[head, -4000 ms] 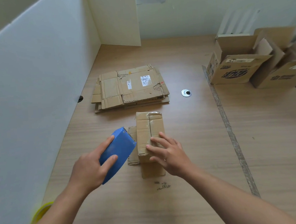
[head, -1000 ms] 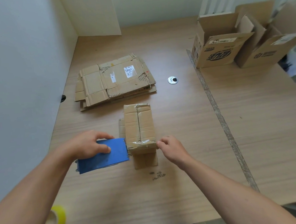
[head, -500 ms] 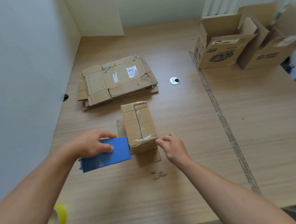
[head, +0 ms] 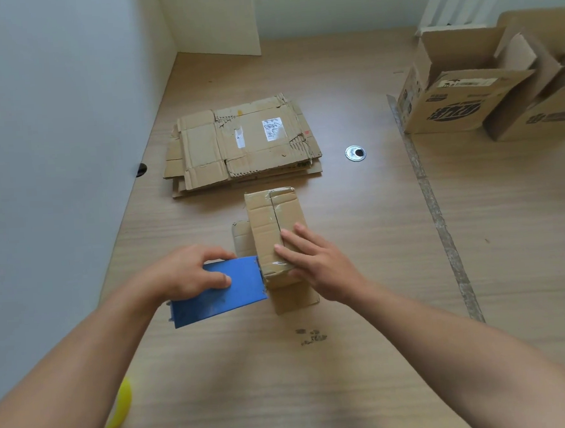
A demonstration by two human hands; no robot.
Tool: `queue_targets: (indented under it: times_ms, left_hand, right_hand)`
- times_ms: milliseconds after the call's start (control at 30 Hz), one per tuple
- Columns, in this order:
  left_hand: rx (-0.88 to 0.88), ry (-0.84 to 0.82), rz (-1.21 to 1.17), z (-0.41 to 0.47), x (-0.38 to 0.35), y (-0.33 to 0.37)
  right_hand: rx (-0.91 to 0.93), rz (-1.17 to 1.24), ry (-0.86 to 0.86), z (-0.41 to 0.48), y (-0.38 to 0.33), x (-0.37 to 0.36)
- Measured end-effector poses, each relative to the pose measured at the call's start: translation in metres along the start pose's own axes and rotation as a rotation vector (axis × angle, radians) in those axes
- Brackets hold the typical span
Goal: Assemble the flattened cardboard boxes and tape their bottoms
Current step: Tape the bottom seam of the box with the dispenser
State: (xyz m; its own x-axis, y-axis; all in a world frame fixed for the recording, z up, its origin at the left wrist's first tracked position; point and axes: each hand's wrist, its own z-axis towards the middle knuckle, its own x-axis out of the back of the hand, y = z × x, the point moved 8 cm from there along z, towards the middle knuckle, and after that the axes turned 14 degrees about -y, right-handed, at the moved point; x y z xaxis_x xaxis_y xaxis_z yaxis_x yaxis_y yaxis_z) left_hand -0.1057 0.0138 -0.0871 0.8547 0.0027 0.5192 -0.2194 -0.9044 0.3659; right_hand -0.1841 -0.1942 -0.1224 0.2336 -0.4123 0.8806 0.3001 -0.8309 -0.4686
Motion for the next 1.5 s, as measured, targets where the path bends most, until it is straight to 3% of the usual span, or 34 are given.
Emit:
queue_targets:
  times_ms: [200,333,533,900,1267,1500]
  left_hand:
    - [-0.016,-0.007,-0.069,-0.002,-0.005,-0.002]
    - [-0.008,0.001,-0.081,0.001,-0.003,-0.003]
    - [-0.020,-0.009,-0.039,0.002,-0.001,-0.003]
    - [-0.138,0.015,-0.162,-0.016,-0.001,-0.021]
    - [-0.125,0.080,0.052,-0.025,0.003,-0.042]
    - [-0.024,0.192,0.190,0.007,0.006,-0.017]
  right_hand:
    - [-0.007,0.090,0.272,-0.013,0.000,0.003]
    - [-0.075,0.071,0.320,-0.012,-0.001,0.003]
    - [-0.059,-0.171,0.236,-0.004,-0.018,0.007]
    - [-0.029,-0.203,0.261,0.003,-0.017,-0.001]
    - [-0.023,-0.158,0.160,0.009,-0.008,-0.008]
    - [-0.034,-0.133,0.157,0.009,-0.007,-0.010]
